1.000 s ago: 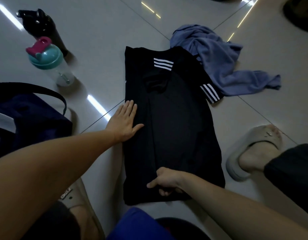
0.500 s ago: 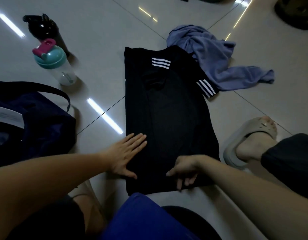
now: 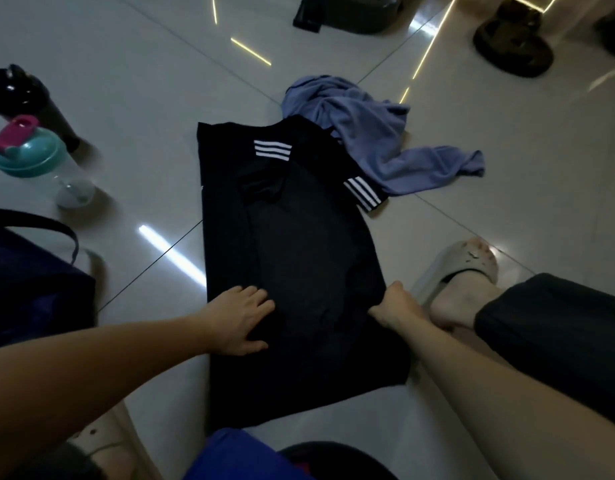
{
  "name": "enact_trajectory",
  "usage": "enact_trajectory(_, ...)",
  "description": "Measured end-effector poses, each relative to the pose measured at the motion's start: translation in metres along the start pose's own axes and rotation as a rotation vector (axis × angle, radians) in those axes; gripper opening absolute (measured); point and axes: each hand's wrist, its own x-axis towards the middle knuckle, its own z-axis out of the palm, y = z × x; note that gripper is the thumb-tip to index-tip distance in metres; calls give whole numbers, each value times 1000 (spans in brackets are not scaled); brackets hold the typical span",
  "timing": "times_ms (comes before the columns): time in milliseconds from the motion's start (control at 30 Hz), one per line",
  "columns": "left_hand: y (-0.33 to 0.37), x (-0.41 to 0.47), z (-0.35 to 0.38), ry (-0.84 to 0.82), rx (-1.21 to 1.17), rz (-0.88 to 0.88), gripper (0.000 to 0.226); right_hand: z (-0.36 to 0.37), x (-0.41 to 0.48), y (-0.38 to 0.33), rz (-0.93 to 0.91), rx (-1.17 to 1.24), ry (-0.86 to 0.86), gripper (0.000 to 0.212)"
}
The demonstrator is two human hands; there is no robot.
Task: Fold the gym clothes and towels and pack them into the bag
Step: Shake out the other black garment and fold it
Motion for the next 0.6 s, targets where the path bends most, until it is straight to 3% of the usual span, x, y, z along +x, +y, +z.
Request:
enact_trajectory(200,-2,8,-11,-264,-75,8,87,-8,-8,-4,-30,17,-205,18)
enact_trajectory(400,0,8,-17,-340,-47,65,87,-20,-19,7,76,-62,-428,22)
enact_trajectory(467,-3,10,-19,-265,-71,50,72,-29,-13,4,51,-6,-362,34)
enact_trajectory(600,-22,30,-31,-56,-84,-41,42,-61,27,-13,-77,78,38,44)
